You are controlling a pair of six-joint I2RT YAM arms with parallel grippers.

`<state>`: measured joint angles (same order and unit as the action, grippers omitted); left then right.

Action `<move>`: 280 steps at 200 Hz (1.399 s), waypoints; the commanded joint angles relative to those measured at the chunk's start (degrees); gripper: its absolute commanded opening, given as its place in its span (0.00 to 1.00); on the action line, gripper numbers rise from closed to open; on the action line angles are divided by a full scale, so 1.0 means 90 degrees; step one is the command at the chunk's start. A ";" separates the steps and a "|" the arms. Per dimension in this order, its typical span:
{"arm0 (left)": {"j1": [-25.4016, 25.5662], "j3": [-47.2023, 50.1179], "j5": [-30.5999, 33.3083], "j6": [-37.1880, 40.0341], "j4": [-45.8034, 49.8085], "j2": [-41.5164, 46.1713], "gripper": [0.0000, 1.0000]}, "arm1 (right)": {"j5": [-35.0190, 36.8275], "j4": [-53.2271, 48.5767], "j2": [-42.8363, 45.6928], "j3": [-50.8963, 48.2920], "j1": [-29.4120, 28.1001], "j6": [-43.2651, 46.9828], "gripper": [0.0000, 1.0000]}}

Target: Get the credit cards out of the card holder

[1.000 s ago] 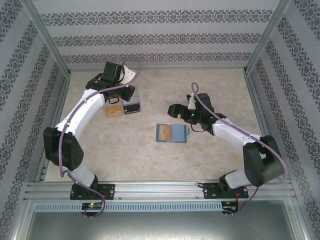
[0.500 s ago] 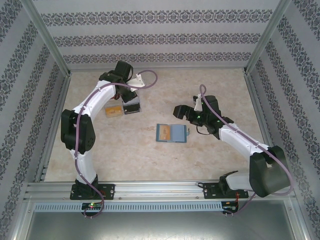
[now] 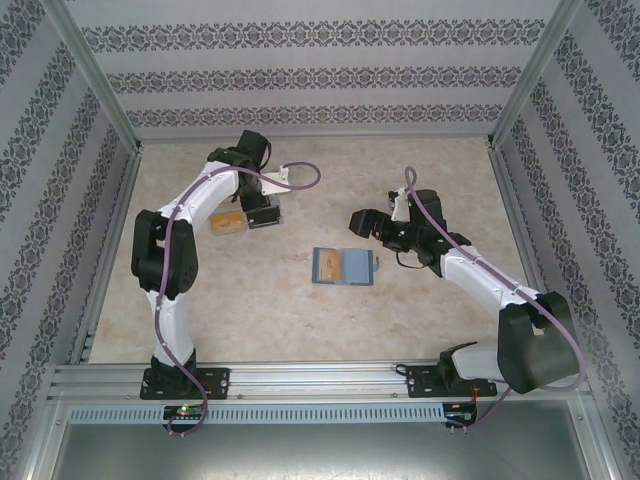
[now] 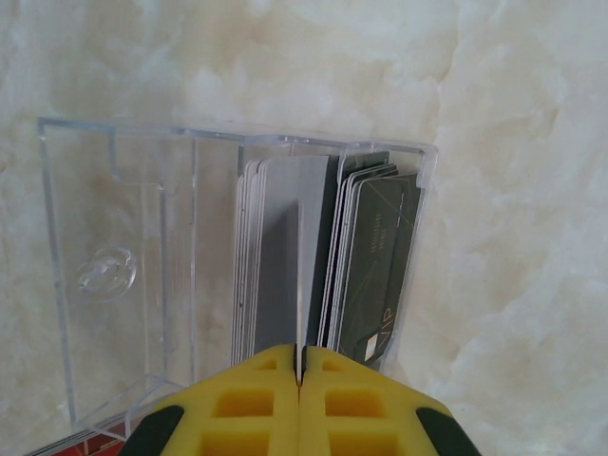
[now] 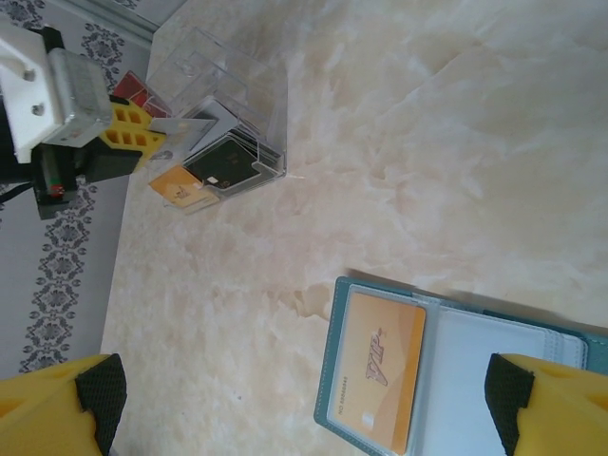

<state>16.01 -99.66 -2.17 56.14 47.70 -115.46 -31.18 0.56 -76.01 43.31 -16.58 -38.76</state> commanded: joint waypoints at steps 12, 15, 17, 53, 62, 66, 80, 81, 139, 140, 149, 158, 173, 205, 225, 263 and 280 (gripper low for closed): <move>0.0140 -0.0406 0.0404 0.0473 0.0118 -0.0269 0.00 | -0.0217 -0.0002 -0.0107 -0.0076 0.0109 0.0079 0.98; 0.0144 -0.0419 0.0421 0.0482 0.0105 -0.0283 0.00 | -0.0223 0.0001 -0.0118 -0.0067 0.0106 0.0071 0.98; 0.0152 -0.0435 0.0433 0.0496 0.0094 -0.0293 0.00 | -0.0224 -0.0002 -0.0119 -0.0069 0.0104 0.0069 0.98; 0.0232 -0.0612 0.0494 0.0567 0.0185 -0.0524 0.00 | -0.0234 0.0014 -0.0158 -0.0056 0.0132 0.0059 0.98; 0.0250 -0.0623 0.0488 0.0569 0.0190 -0.0564 0.00 | -0.0233 0.0011 -0.0155 -0.0064 0.0140 0.0057 0.98; 0.0258 -0.0630 0.0486 0.0571 0.0202 -0.0578 0.00 | -0.0236 0.0008 -0.0158 -0.0066 0.0143 0.0059 0.98; 0.0265 -0.0671 0.0494 0.0553 0.0212 -0.0661 0.00 | -0.0240 -0.0013 -0.0175 -0.0066 0.0160 0.0069 0.98; 0.0263 -0.0673 0.0495 0.0556 0.0215 -0.0669 0.00 | -0.0243 -0.0013 -0.0176 -0.0066 0.0161 0.0069 0.98; 0.0277 -0.0699 0.0757 0.0603 0.0178 -0.0863 0.00 | -0.0295 -0.0043 -0.0207 -0.0047 0.0216 0.0091 0.98; 0.0274 -0.0702 0.0758 0.0601 0.0178 -0.0858 0.00 | -0.0295 -0.0043 -0.0207 -0.0047 0.0218 0.0090 0.98; 0.0272 -0.0707 0.0792 0.0589 0.0136 -0.0860 0.03 | -0.0305 -0.0033 -0.0217 -0.0041 0.0212 0.0088 0.98; 0.0274 -0.0722 0.0825 0.0531 0.0047 -0.0844 0.14 | -0.0319 -0.0023 -0.0227 -0.0037 0.0216 0.0079 0.98; 0.0273 -0.0733 0.0859 0.0499 -0.0071 -0.0800 0.21 | -0.0334 -0.0018 -0.0224 -0.0032 0.0221 0.0074 0.98; 0.0272 -0.0802 0.0946 0.0494 -0.0154 -0.0767 0.25 | -0.0330 -0.0023 -0.0227 -0.0038 0.0220 0.0068 0.98; 0.0277 -0.0802 0.0996 0.0464 -0.0201 -0.0729 0.26 | -0.0324 -0.0033 -0.0236 -0.0047 0.0218 0.0069 0.98; 0.0278 -0.0802 0.1268 0.0373 -0.0467 -0.0639 0.29 | -0.0305 -0.0052 -0.0246 -0.0076 0.0216 0.0076 0.98; 0.0261 -0.0811 0.1478 0.0280 -0.0621 -0.0648 0.29 | -0.0305 -0.0062 -0.0246 -0.0086 0.0220 0.0079 0.98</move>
<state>18.04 -105.25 7.84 59.92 44.99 -122.32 -32.93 0.14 -77.84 43.31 -15.09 -38.79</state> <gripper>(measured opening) 0.290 0.982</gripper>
